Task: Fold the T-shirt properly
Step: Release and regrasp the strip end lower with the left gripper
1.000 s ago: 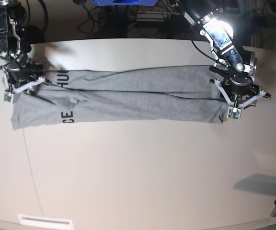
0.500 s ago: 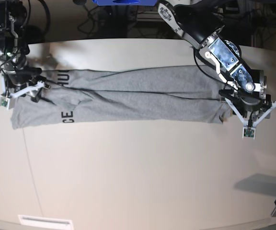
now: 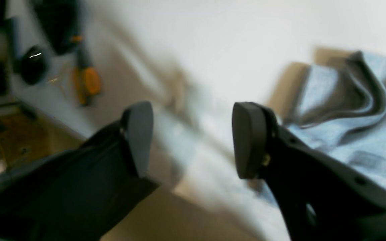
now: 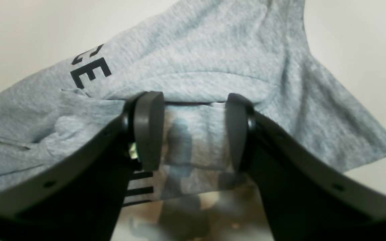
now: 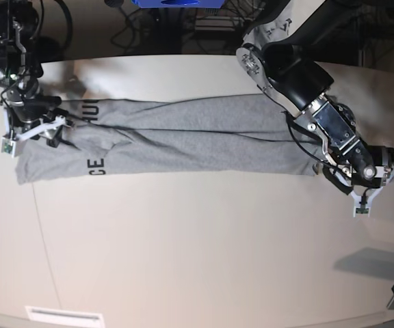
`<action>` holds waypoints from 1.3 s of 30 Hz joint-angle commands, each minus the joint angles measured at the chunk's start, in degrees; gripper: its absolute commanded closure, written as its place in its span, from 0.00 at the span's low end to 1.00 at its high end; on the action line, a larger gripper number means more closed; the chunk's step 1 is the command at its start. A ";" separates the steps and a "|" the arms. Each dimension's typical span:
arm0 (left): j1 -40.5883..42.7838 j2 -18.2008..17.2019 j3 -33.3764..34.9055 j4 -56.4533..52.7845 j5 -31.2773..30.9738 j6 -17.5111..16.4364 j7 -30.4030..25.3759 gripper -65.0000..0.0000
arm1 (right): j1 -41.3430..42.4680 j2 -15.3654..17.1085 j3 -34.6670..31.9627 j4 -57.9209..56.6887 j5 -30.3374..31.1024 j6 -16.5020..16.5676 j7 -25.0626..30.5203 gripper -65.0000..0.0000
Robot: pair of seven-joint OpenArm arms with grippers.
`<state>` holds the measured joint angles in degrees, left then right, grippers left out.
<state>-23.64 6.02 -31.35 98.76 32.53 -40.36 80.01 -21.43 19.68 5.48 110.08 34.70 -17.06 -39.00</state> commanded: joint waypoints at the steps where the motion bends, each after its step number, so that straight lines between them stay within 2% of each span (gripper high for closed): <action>1: -1.11 -0.18 0.36 -0.26 0.21 0.36 -0.01 0.43 | -0.24 0.67 0.28 0.99 -0.10 0.14 1.07 0.55; 3: -0.93 0.09 -0.60 -1.84 -1.19 0.36 -0.01 0.43 | -0.24 0.67 0.20 0.99 -0.10 0.14 1.07 0.55; 7: -0.76 -0.09 -5.09 -1.84 -12.89 0.36 -0.01 0.43 | -0.33 0.67 0.20 0.99 -0.10 0.14 1.07 0.55; 16: 3.81 -1.49 -5.09 3.35 -32.40 0.36 -0.01 0.44 | -0.33 0.67 0.02 0.91 -0.19 0.14 1.07 0.55; 23: 3.81 -1.49 -5.09 3.00 -33.72 0.36 -0.01 0.44 | -0.33 0.67 0.02 0.82 -0.19 0.22 1.07 0.55; 30: 3.37 -1.32 -5.17 -2.63 -33.63 0.36 -0.01 0.44 | -0.33 0.67 0.02 0.82 -0.19 0.22 1.07 0.55; 39: 3.37 -1.32 -5.17 -2.63 -33.63 0.36 -0.01 0.44 | -0.42 0.67 0.02 0.73 -0.19 0.22 1.07 0.55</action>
<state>-18.90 5.21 -36.75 95.13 -0.32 -40.10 80.60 -22.09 19.68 5.32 110.04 34.68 -17.08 -39.11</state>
